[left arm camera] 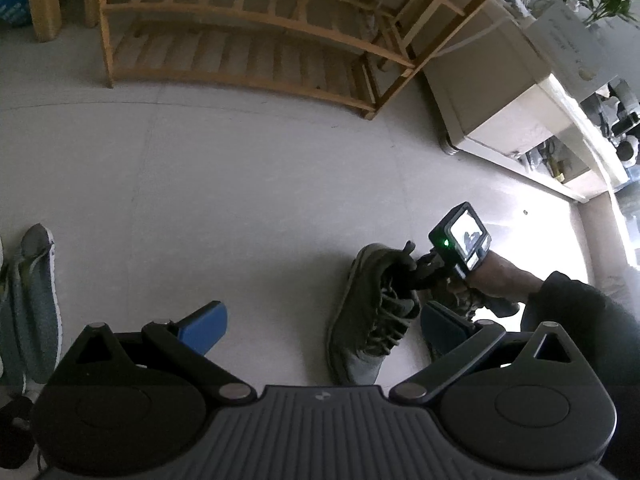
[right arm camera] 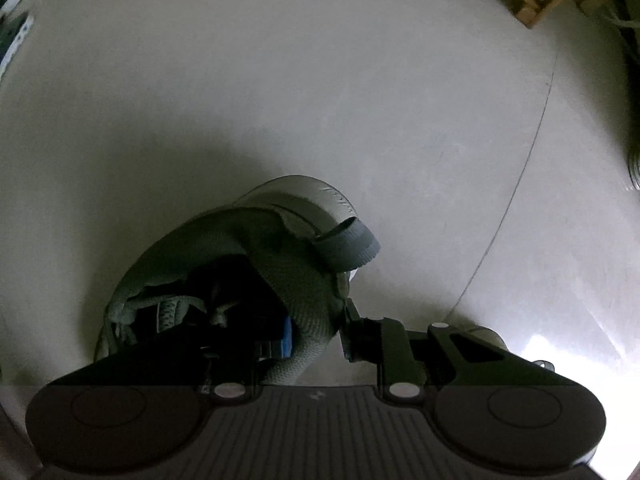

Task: Organize scattered shoes
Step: 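Set the second sneaker down parallel to the first and open the right tool, then grasp a sneaker heel again with the right tool and align the pair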

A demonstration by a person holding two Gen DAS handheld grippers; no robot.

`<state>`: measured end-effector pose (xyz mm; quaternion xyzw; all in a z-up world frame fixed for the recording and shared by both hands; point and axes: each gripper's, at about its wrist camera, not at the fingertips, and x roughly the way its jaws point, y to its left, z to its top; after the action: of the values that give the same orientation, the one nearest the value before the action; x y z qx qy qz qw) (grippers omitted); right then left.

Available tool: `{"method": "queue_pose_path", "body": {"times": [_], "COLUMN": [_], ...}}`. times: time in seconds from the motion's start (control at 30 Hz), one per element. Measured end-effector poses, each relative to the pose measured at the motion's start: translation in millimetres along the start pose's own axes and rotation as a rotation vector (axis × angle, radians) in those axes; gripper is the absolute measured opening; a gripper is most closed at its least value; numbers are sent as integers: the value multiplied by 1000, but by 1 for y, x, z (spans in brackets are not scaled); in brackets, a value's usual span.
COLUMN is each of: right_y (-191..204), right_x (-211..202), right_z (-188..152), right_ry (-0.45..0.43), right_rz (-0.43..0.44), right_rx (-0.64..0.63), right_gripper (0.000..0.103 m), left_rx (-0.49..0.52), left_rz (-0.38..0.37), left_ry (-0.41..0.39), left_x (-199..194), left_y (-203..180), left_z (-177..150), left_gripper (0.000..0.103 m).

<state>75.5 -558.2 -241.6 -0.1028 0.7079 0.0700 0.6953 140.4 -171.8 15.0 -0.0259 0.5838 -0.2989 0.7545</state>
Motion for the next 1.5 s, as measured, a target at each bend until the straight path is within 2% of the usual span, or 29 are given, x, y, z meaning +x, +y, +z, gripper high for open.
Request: {"method": "queue_pose_path", "body": {"times": [0.1,0.17,0.2,0.23,0.27,0.3,0.43,0.63,0.7,0.9,1.07,1.2,1.33,1.5], "right_y": [-2,-2,-1,-2,-1,-1,-1,-4,-5,-2,7,0,-14,-39], "right_x": [0,-1,-3,-6,-13,-20,-47,-123,-139,-167,-186,-171,-146,-100], "right_z": [-13,-17,-19,-20,-22,-24,-39,-89,-100,-122,-145,-153,-152,-142], "right_ry": [12,17,21,18,6,-8,-28,-48,-67,-107,-99,-94,-124,-168], "right_rz": [-12,-44,-56,-55,-48,-40,-38,-38,-59,-123,-153,-145,-94,23], "right_rx": [-87,-94,-93,-92,-88,-84,-66,-66,-63,-27,-49,-8,117,393], "right_gripper": [26,35,58,85,93,96,96,103,103,103,103,103,103,103], "left_rx": [17,41,48,55,63,75,138,267,291,307,320,303,284,279], "left_rz": [-6,1,3,5,11,19,29,79,74,90,82,46,19,5], "left_ry": [-2,-14,-19,-24,-31,-37,-56,-270,-328,-416,-391,-331,-291,-256], "left_x": [0,-1,-2,-3,-3,-3,-9,-42,-50,-63,-52,-39,-28,-20], "left_y": [-5,-10,-11,-13,-17,-21,-30,-51,-55,-67,-79,-80,-86,-86], "left_z": [0,1,2,3,5,6,16,50,58,71,76,74,72,70], "left_gripper": [103,103,103,103,103,103,103,103,103,103,103,103,103,103]}}
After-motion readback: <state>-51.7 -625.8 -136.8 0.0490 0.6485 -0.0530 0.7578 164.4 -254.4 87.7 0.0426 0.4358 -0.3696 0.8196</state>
